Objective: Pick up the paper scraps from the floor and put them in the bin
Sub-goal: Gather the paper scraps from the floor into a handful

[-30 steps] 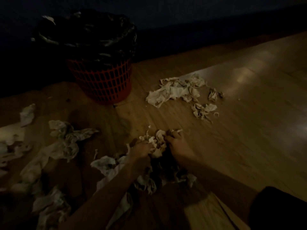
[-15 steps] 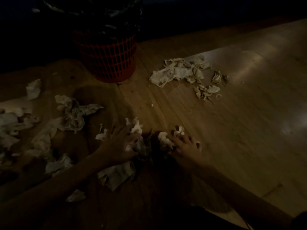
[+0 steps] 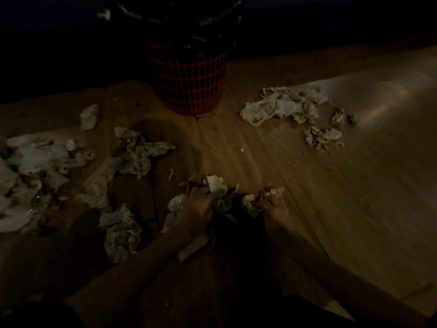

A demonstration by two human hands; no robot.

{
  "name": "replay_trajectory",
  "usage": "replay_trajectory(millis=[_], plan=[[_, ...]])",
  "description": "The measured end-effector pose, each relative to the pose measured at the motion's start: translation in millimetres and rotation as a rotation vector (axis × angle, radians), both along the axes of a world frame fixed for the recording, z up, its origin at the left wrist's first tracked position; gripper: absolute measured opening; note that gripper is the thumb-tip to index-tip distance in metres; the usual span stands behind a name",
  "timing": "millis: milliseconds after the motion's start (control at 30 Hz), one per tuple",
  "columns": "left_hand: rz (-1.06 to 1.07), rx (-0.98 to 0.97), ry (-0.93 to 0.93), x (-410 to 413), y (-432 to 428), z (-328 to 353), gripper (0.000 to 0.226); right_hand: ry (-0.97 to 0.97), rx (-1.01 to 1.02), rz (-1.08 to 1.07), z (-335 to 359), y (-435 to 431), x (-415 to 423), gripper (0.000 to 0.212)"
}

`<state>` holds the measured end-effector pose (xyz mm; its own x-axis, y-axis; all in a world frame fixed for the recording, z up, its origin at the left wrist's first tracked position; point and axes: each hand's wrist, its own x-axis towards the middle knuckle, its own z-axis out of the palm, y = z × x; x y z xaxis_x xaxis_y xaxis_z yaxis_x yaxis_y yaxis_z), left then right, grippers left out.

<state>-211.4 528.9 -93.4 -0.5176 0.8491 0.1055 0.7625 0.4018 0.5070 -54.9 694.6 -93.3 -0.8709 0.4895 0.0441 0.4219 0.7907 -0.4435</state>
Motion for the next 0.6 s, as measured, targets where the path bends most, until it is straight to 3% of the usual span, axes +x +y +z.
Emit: replay_trajectory(millis=[133,300,400,500,600], plan=[[0.132,0.124,-0.081,-35,-5,31,0.024,0.004,-0.123,0.037,22,8,-42,0.03],[0.225,0.149,-0.041,-79,-30,70,0.033,0.084,-0.192,0.195,49,-19,-112,0.032],[0.313,0.129,-0.16,-101,-55,77,0.034,0.133,-0.13,0.352,64,-48,-128,0.034],[0.377,0.022,0.002,-102,-76,80,0.027,0.198,-0.089,0.524,45,-71,-123,0.034],[0.34,-0.019,0.031,-88,-97,76,0.055,-0.027,-0.002,0.702,3,-80,-94,0.046]])
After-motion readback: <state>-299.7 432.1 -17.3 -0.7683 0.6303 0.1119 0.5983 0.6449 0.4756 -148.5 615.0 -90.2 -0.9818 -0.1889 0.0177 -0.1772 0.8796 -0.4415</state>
